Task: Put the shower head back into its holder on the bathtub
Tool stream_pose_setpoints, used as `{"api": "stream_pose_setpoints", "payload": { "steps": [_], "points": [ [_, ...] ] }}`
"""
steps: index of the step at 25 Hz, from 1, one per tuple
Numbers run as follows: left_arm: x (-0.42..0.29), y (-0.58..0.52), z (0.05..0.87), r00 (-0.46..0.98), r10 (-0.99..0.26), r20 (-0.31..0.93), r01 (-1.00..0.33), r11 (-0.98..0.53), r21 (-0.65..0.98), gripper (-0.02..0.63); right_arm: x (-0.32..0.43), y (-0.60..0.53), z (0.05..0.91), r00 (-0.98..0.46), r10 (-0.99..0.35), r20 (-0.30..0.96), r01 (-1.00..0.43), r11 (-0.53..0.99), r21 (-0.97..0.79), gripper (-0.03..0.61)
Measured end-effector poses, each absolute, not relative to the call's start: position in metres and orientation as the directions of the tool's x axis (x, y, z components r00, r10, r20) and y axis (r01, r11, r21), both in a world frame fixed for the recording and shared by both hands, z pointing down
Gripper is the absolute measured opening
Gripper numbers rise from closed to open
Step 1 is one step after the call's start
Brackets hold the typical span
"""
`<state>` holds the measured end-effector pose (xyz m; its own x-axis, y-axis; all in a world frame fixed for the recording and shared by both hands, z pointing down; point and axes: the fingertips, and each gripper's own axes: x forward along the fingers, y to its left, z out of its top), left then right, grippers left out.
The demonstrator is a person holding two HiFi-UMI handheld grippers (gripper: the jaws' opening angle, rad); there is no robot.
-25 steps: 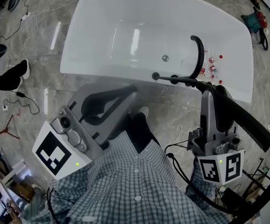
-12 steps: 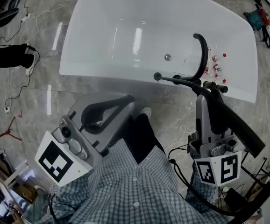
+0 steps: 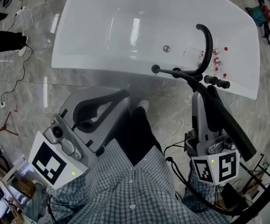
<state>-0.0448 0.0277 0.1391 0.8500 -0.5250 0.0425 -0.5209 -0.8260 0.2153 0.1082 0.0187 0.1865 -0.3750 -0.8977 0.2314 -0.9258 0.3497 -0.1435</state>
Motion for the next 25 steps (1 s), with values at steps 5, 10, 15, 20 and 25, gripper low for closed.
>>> {"api": "stream_pose_setpoints", "payload": {
  "steps": [5,10,15,20,25],
  "points": [
    [-0.038,0.027,0.149,0.846,-0.532,0.036,-0.523,-0.816,0.246,0.008,0.112,0.018,0.198,-0.37,-0.898,0.24,-0.927,0.339,-0.159,0.137],
    [-0.035,0.019,0.159,0.85,-0.525,0.048,-0.52,-0.82,0.241,0.008,0.111,0.01,0.206,-0.377,-0.893,0.247,-0.925,0.348,-0.156,0.137],
    [-0.027,0.014,0.173,0.853,-0.517,0.067,-0.517,-0.822,0.239,0.008,0.113,0.006,0.217,-0.391,-0.882,0.262,-0.92,0.362,-0.152,0.137],
    [-0.021,0.005,0.188,0.852,-0.521,0.046,-0.513,-0.816,0.267,0.008,0.113,-0.001,0.238,-0.405,-0.871,0.278,-0.914,0.376,-0.153,0.137],
    [-0.024,0.002,0.199,0.845,-0.532,0.057,-0.527,-0.806,0.27,0.008,0.111,-0.003,0.248,-0.408,-0.866,0.288,-0.912,0.379,-0.154,0.137]
  ]
}}
